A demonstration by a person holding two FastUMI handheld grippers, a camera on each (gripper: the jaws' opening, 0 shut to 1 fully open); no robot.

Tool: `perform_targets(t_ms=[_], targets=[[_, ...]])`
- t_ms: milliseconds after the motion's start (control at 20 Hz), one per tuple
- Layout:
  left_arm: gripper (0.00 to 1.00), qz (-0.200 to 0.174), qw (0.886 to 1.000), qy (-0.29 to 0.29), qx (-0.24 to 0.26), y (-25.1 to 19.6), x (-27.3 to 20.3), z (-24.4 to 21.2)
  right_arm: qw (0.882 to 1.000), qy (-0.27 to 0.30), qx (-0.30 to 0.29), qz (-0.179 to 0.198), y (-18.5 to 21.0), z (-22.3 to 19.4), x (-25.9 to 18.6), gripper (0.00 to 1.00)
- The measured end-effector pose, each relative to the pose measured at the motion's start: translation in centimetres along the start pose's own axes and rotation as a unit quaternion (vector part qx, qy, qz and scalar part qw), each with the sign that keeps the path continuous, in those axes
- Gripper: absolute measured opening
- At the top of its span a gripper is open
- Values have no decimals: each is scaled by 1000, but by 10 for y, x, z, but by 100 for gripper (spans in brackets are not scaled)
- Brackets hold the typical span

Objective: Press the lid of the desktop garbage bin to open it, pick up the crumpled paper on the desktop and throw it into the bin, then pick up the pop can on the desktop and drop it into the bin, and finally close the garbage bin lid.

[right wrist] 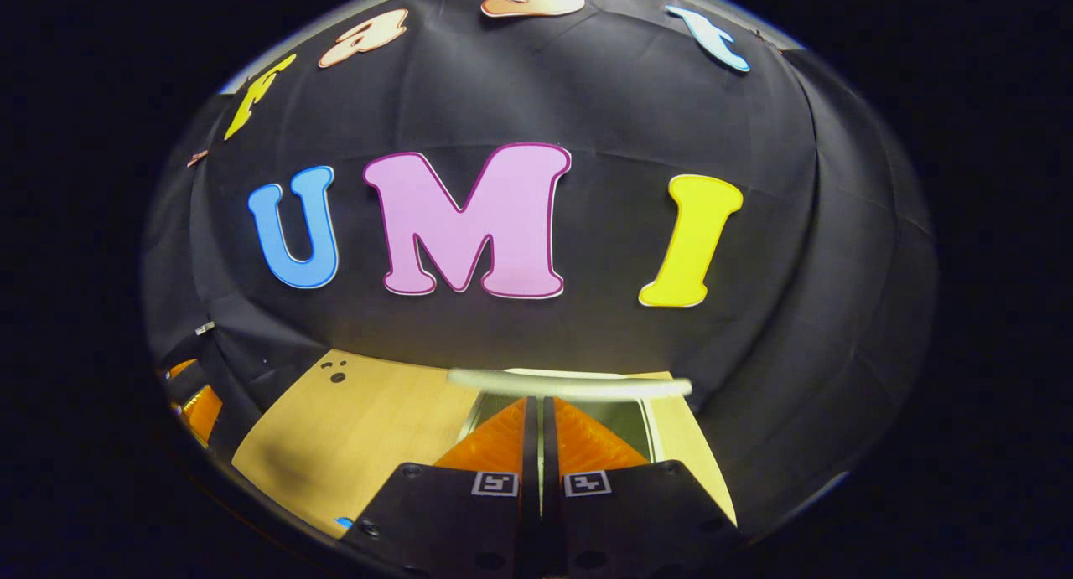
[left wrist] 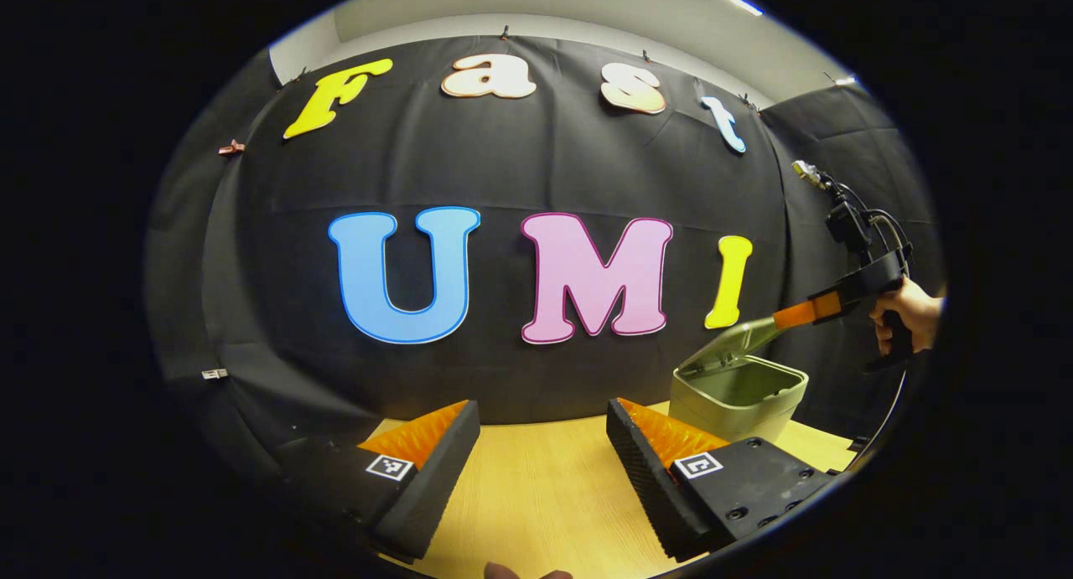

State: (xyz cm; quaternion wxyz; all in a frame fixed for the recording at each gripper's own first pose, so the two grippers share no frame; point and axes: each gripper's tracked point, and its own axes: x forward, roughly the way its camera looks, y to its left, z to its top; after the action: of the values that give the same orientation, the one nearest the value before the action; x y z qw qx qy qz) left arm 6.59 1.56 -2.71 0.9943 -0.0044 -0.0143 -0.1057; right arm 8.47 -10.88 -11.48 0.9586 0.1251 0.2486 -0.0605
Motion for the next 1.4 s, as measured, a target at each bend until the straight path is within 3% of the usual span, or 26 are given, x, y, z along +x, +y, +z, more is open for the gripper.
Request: perform_targets(t_ms=[450, 500, 700, 1150, 1200, 1400], targets=[[97, 1, 1000, 4, -3, -2, -3, -4, 999, -13, -21, 26, 18, -3, -27, 5], [97, 2, 1000, 6, -3, -2, -4, -4, 999, -9, -15, 33, 24, -7, -31, 9], [98, 1, 1000, 6, -6, -1, -9, -8, 999, -3, -5, 50, 40, -16, -39, 5], [97, 14, 1000, 19, -12, 16, -19, -30, 996, -44, -43, 63, 74, -19, -57, 7], [97, 18, 999, 27, -15, 21, -21, -38, 996, -43, -42, 65, 75, -21, -58, 8], [98, 19, 998, 60, -5, 31, -32, -71, 996, -37, -36, 77, 85, -32, -63, 34]])
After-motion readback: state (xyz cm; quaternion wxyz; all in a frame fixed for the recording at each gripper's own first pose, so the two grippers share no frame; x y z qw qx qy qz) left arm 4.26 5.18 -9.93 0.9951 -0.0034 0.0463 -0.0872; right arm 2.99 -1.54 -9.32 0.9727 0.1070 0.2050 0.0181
